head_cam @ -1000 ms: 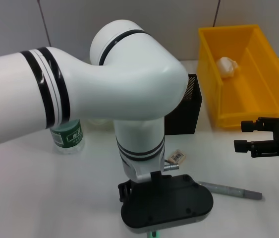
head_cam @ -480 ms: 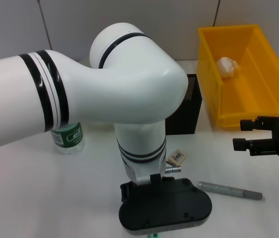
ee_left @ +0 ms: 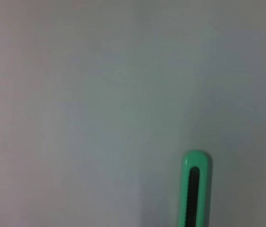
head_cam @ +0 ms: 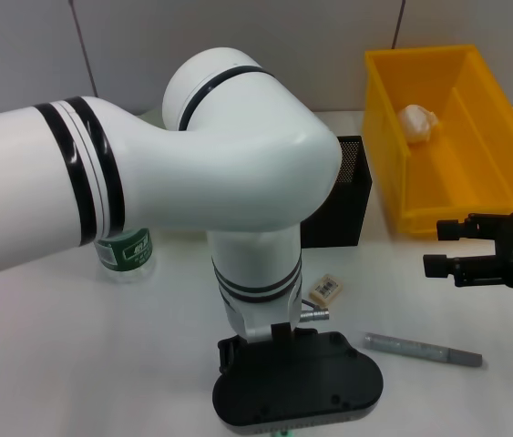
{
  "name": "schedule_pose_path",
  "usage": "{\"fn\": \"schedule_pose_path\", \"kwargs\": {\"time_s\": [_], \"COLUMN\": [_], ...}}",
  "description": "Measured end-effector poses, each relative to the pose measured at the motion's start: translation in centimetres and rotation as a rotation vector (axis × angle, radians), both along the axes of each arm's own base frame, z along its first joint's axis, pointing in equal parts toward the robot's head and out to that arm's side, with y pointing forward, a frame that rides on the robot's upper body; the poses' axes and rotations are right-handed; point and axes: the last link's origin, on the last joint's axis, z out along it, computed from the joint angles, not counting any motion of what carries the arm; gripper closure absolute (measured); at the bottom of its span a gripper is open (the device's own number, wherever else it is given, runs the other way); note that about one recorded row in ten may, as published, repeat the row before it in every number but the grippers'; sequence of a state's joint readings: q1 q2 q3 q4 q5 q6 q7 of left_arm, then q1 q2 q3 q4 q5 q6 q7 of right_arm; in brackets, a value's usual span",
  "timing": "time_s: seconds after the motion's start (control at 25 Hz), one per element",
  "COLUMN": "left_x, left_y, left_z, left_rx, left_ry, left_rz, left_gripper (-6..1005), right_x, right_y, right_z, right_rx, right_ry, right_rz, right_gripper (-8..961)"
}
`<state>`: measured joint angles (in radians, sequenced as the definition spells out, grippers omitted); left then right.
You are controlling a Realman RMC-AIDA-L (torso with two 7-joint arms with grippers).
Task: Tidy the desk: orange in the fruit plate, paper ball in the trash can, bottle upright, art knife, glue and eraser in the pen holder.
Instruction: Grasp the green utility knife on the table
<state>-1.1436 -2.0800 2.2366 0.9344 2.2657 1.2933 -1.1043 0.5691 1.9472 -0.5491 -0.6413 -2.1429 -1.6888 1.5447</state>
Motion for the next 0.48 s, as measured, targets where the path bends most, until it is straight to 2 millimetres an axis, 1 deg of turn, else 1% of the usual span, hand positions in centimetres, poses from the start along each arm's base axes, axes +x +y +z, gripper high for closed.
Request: {"fn": "schedule_pose_path", "kwargs": {"time_s": [0.48], "left_x": [0.21], "left_y": [-0.25], "left_z": [-0.09], "left_rx": [-0.006], "left_ry": [-0.002], "left_rz": [-0.016], "left_gripper": [594], "right_x": [-0.06], "right_y": [0.04], "right_z": [0.01], "right_rx": [0.001], "right_ry": [-0.001], "right_rz": [0.002], "right_gripper": [127]}}
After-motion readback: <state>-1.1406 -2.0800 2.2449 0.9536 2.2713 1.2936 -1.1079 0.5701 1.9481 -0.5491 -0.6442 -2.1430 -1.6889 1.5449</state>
